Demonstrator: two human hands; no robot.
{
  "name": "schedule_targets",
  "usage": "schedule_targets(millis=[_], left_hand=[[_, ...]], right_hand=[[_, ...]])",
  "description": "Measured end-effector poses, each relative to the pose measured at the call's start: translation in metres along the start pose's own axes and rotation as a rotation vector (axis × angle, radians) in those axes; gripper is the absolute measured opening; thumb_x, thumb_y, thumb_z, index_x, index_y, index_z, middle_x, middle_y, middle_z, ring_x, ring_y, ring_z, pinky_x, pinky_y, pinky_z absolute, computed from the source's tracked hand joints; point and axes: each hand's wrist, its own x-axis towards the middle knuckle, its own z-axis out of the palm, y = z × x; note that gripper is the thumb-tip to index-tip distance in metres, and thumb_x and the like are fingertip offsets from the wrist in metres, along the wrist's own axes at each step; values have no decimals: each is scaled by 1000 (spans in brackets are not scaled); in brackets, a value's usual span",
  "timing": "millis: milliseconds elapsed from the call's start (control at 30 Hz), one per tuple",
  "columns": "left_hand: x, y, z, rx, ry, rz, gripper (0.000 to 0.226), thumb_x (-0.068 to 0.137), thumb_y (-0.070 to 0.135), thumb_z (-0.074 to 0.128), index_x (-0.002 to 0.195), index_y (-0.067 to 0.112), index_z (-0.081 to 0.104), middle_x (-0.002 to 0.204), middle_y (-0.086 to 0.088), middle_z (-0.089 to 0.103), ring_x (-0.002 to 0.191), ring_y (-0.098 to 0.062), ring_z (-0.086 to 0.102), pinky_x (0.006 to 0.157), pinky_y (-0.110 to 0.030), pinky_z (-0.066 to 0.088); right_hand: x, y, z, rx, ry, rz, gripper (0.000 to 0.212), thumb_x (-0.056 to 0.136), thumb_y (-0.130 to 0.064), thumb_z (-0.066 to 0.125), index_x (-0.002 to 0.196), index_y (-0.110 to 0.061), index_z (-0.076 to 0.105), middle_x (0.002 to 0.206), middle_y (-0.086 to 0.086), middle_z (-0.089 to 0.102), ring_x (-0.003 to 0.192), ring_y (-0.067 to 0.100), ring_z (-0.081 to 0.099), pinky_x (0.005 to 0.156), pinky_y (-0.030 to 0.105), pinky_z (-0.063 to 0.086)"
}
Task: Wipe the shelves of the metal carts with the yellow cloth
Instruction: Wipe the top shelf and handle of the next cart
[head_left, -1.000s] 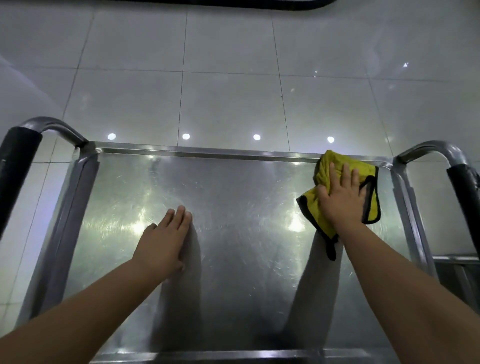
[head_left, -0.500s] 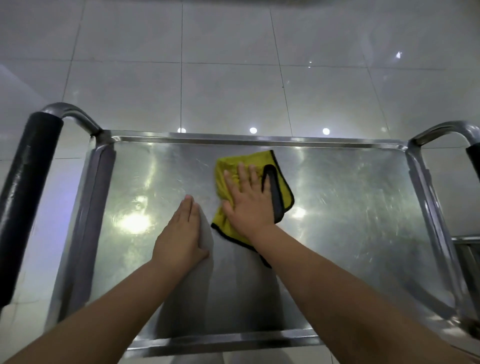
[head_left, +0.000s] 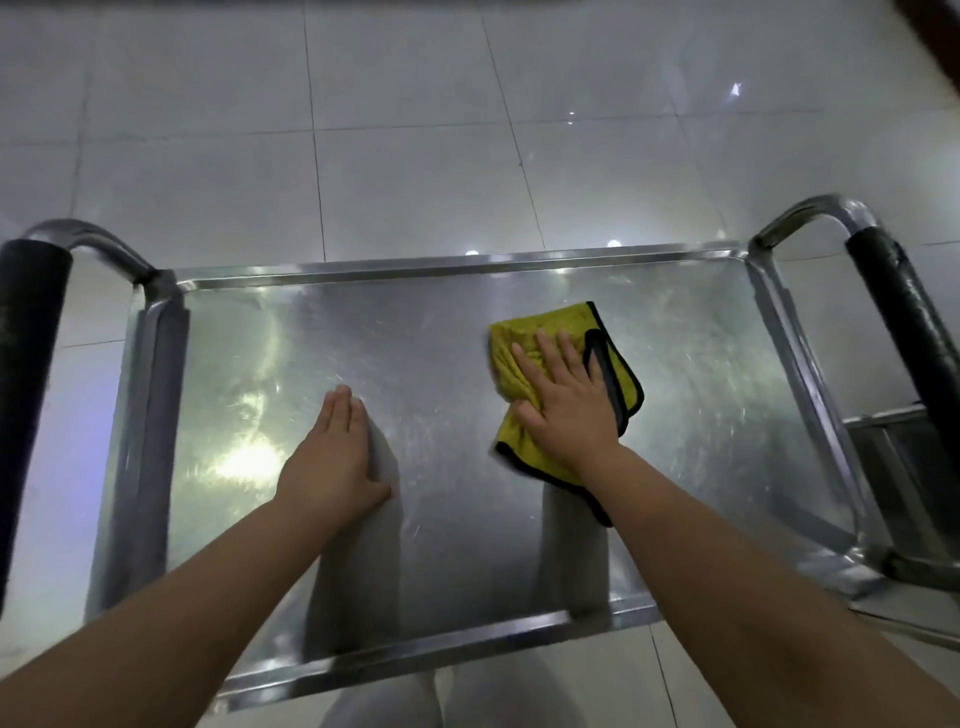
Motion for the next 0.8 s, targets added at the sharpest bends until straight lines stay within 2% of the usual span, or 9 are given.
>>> schedule_targets(millis=[133, 267, 367, 500, 600, 667, 800], left_hand=[[1, 3, -1, 49, -10, -7, 105, 85, 53, 58, 150, 3, -8, 157, -12, -18, 146, -22, -11, 117, -33, 15], [1, 3, -1, 109, 15, 3, 106, 82, 58, 57, 151, 5, -3, 159, -9, -12, 147, -20, -6, 114, -33, 25], [0, 3, -2, 147, 25, 18, 107, 80, 64, 56, 151, 7, -1, 159, -7, -9, 147, -20, -3, 110, -32, 31], [-3, 0, -3, 137, 32, 24, 110, 79, 68, 55, 151, 8, -2, 160, -6, -9, 147, -20, -3, 110, -33, 32], [-3, -5, -1, 122, 46, 25, 111, 78, 70, 54, 151, 8, -3, 160, -5, -9, 147, -21, -1, 109, -36, 33], [-3, -7, 0, 117, 53, 29, 111, 79, 70, 53, 151, 8, -3, 160, -6, -8, 147, -21, -1, 110, -36, 32], [-4, -10, 0, 85, 69, 52, 108, 80, 65, 55, 151, 5, -1, 160, -7, -5, 147, -20, -2, 111, -32, 29]], right_hand=[[-12, 56, -11, 9, 4, 207, 77, 77, -62, 6, 150, -39, 4, 162, -4, 0, 148, 20, -7, 116, 45, -9], [-40, 85, -14, 75, -10, 426, 72, 83, -54, 17, 152, -37, 5, 162, -1, -1, 148, 21, -8, 117, 46, -6], [-63, 84, -8, 111, -5, 547, 72, 85, -52, 19, 153, -34, 5, 162, 2, -3, 148, 23, -9, 117, 49, -5], [-78, 51, -2, 95, -3, 642, 64, 99, -45, 29, 153, -30, 1, 162, 6, -6, 148, 27, -10, 117, 52, -2], [-79, 10, 6, 68, -14, 572, 65, 96, -49, 26, 153, -30, 1, 162, 7, -6, 148, 29, -9, 116, 54, -3], [-73, -21, 11, 67, -2, 472, 72, 86, -54, 18, 153, -31, 9, 162, 9, 3, 148, 32, -2, 115, 55, -1], [-60, -82, 23, 39, 45, 245, 71, 82, -52, 31, 149, -29, 30, 156, 12, 26, 144, 35, 20, 113, 55, 4]])
